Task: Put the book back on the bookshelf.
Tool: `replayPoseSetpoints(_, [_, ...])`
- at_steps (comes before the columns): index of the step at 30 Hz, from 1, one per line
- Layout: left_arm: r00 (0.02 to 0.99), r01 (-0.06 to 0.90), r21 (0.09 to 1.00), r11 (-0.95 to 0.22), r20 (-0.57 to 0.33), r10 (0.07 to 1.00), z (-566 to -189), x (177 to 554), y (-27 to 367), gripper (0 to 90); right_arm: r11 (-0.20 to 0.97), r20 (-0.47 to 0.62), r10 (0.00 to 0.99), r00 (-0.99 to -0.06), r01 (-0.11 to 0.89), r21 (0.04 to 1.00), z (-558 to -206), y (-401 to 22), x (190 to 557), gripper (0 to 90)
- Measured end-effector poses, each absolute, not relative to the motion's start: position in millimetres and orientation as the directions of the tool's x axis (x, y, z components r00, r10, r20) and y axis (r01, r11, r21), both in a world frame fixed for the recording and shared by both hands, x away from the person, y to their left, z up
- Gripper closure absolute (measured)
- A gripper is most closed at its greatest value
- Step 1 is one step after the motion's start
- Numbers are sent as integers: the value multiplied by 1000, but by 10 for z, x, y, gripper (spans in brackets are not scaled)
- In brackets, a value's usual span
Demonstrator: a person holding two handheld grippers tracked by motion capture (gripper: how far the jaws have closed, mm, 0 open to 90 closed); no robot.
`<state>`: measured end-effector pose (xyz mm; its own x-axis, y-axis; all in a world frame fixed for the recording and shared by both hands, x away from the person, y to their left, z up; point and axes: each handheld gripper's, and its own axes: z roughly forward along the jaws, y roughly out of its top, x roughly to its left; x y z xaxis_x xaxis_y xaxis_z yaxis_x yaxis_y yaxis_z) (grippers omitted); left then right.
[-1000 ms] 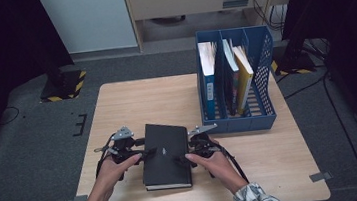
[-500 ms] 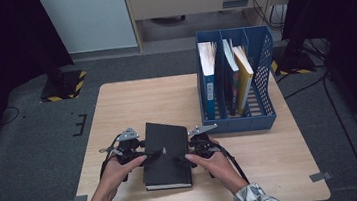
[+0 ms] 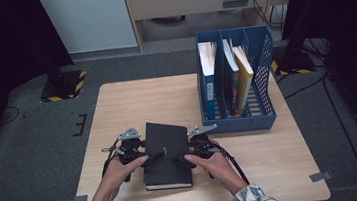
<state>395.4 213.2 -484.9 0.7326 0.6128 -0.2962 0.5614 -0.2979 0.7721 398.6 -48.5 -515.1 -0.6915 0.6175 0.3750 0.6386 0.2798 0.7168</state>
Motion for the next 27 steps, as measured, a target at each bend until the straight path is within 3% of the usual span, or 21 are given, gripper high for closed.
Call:
replayPoseSetpoints(14, [740, 569, 744, -350, -278, 612, -4951, 3990, 2005, 229, 296, 353, 619, -702, 625, 723, -5151, -473, 3971, 42])
replayPoseSetpoints(22, [717, 580, 760, -293, -306, 626, -4980, 3964, 2057, 352, 303, 347, 623, -701, 626, 719, -5163, -470, 3964, 37])
replayPoseSetpoints(27, [719, 572, 767, -292, -297, 629, -4970, 3949, 2053, 375, 293, 355, 623, -697, 629, 720, -5176, -483, 3963, 37])
